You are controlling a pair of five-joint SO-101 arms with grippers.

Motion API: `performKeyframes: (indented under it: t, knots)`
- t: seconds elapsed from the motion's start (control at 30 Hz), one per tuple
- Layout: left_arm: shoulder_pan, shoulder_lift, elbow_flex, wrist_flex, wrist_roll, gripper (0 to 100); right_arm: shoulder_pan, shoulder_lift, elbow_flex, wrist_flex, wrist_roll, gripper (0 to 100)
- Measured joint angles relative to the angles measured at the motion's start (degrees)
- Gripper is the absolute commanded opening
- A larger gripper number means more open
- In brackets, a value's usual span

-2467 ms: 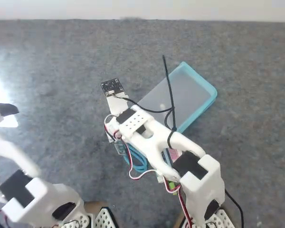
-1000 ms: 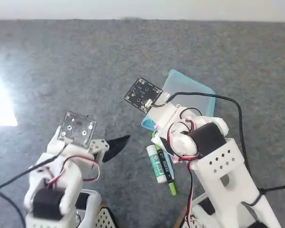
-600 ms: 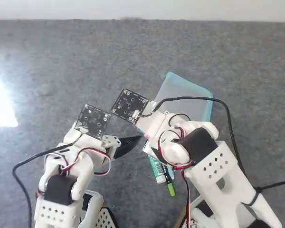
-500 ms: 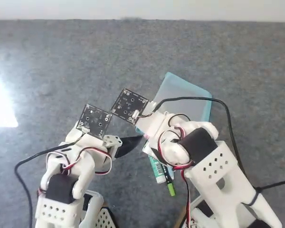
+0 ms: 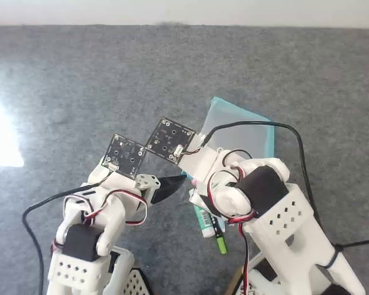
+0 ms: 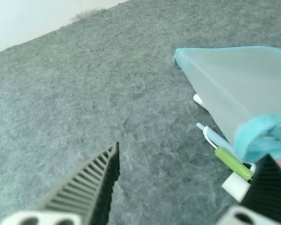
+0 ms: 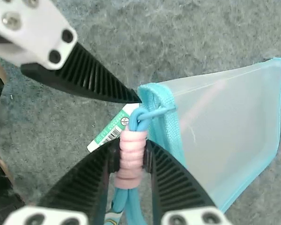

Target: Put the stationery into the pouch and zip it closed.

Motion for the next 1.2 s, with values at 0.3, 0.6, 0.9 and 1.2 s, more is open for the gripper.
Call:
performKeyframes:
  t: [0.3, 0.6, 0.9, 1.2]
  knots:
    - [-0.1, 0.0, 0.4, -1.1, 0.5, 41, -6.9, 0.0, 0.0, 0.0, -0.1, 0.7]
    - [-0.1, -0.6, 3.3, -3.5, 0.8, 34, -7.3, 0.0, 0.0, 0.0, -0.1, 0.7]
    - [4.4, -0.6, 8.3, -8.7, 0.7, 21, -7.3, 0.0, 0.0, 0.0, -0.1, 0.7]
    - [9.7, -0.6, 9.4, -8.9, -1.1, 12, -7.3, 0.0, 0.1, 1.9, -0.1, 0.7]
